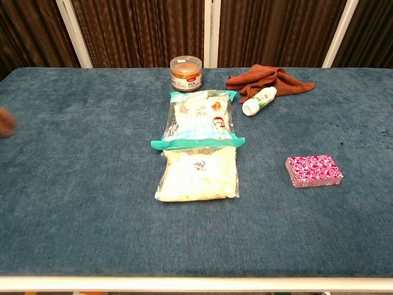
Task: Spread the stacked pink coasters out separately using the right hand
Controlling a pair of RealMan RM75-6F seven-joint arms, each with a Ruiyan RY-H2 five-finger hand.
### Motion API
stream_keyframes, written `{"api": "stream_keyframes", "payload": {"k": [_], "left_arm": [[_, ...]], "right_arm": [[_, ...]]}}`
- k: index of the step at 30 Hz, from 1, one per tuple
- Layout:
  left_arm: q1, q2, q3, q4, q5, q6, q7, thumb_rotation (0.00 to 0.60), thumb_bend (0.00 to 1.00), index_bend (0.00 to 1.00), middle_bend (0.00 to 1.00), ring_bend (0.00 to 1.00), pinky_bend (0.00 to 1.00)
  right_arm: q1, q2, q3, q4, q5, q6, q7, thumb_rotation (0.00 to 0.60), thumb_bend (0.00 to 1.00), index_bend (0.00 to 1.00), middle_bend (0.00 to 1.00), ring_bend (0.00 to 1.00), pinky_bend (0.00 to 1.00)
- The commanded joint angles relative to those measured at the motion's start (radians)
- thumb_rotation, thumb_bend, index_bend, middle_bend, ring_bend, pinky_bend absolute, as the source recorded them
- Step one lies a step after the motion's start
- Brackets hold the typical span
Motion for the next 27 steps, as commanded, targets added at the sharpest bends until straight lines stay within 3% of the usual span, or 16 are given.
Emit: {"api": "stream_keyframes", "payload": {"k": [1, 20, 27], "left_arm": [[-0.001, -0.001, 0.000, -0.003, 0.002, 0.001, 0.005, 0.600, 0.02, 0.11, 0.10, 0.00, 0.13], [-0.002, 0.002, -0.003, 0.001, -0.002, -0.001, 0.002, 0.600, 0.02, 0.11, 0.10, 0.00, 0.13], [0.002, -0.004, 0.002, 0.005, 0.001, 0.000, 0.003, 0.600, 0.02, 0.11, 0.10, 0.00, 0.13]], "right_arm": [[0.000, 0.000, 0.000, 0.004, 0.000, -0.002, 0.006, 0.600, 0.11, 0.00, 0.00, 0.00, 0.00], [0.006, -0.010, -0.001, 0.014, -0.004, -0.011, 0.007, 0.600, 0.11, 0.00, 0.00, 0.00, 0.00], [0.017, -0.019, -0.011, 0.026, -0.052, -0.001, -0.015, 0.600, 0.12, 0.00, 0.00, 0.00, 0.00]]}}
